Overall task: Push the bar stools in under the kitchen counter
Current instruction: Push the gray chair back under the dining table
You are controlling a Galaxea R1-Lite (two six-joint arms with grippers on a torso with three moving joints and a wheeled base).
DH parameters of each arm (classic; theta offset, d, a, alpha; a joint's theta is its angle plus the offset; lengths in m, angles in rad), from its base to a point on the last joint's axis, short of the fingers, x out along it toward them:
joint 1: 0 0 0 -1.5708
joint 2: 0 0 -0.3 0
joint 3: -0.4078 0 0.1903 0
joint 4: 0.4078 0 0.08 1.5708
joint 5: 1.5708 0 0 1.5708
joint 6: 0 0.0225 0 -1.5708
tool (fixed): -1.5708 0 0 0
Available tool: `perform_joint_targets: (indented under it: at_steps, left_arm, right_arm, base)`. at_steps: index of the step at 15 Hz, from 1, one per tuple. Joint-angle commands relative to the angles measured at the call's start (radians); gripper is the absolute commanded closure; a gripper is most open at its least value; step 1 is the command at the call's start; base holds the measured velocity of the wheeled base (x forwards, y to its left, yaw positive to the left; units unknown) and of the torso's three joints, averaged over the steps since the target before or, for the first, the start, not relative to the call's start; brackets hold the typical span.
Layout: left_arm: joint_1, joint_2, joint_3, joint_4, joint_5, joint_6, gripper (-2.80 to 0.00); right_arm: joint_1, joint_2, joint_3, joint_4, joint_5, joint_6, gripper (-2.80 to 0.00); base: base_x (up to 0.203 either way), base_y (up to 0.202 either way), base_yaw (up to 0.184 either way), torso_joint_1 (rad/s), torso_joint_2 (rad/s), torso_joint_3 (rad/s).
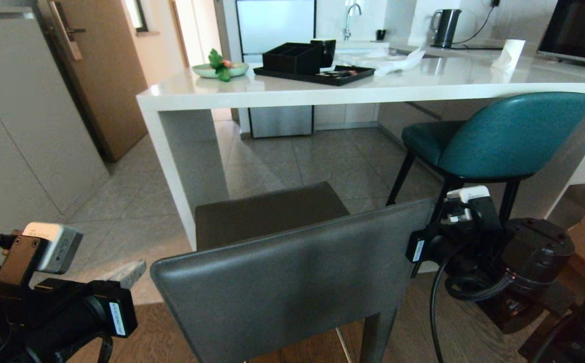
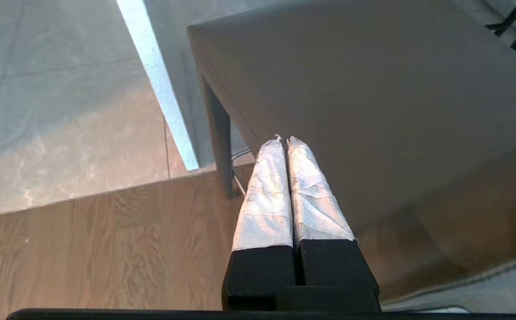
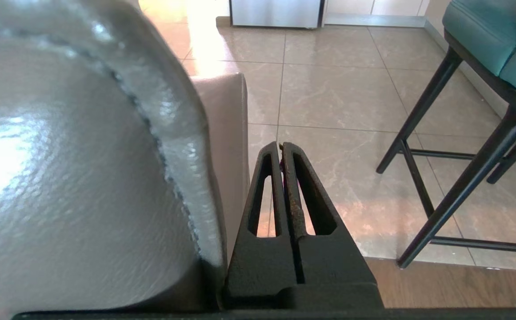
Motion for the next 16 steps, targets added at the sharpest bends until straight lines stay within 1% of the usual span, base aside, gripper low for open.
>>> perform_joint_targets:
  at_steps: [1,2,4,6,7,9,11,16]
  left_arm:
    - [-0.005,0.028,-0.007,-0.008,0.014,-0.001,0.00]
    - [-0.010,0.045,-0.017,-0.009,0.031,-0.001,0.00]
    - [-0.025,0.086,-0.059,-0.010,0.039,-0.001,0.00]
    - [-0.054,0.163,-0.088,-0.014,0.047,-0.001,0.00]
    - [-0.076,0.207,-0.102,-0.030,0.066,-0.001,0.00]
    - [-0.116,0.277,-0.111,-0.104,0.111,-0.001,0.00]
    - [-0.123,0.321,-0.109,-0.153,0.123,-0.001,0.00]
    - [-0.119,0.389,-0.143,-0.160,0.122,-0.007,0.00]
  right_arm:
    - [0.001,-0.008,-0.001,-0.012,-0.001,0.002,0.00]
    - [-0.001,-0.008,-0.002,-0.012,-0.001,0.002,0.00]
    - [-0.001,-0.007,-0.015,-0.012,-0.002,0.002,0.00]
    - [-0.009,-0.007,-0.027,-0.012,-0.004,0.003,0.00]
    - [-0.013,-0.008,-0.027,-0.012,-0.006,0.005,0.00]
    - [-0.025,-0.019,-0.024,-0.012,-0.004,0.006,0.00]
    - [-0.041,-0.016,-0.031,-0.012,0.000,0.006,0.00]
    - [-0.032,-0.019,-0.021,-0.012,0.003,0.005,0.00]
  base:
    - [0.000,0.000,0.000,0.000,0.00,0.000]
    - [0.000,0.000,0.000,0.000,0.00,0.000]
    - [0.000,0.000,0.000,0.000,0.00,0.000]
    - [0.000,0.000,0.000,0.000,0.00,0.000]
    - [0.000,0.000,0.000,0.000,0.00,0.000]
    - [0.000,0.000,0.000,0.000,0.00,0.000]
    - [0.000,0.000,0.000,0.000,0.00,0.000]
    - [0.000,0.000,0.000,0.000,0.00,0.000]
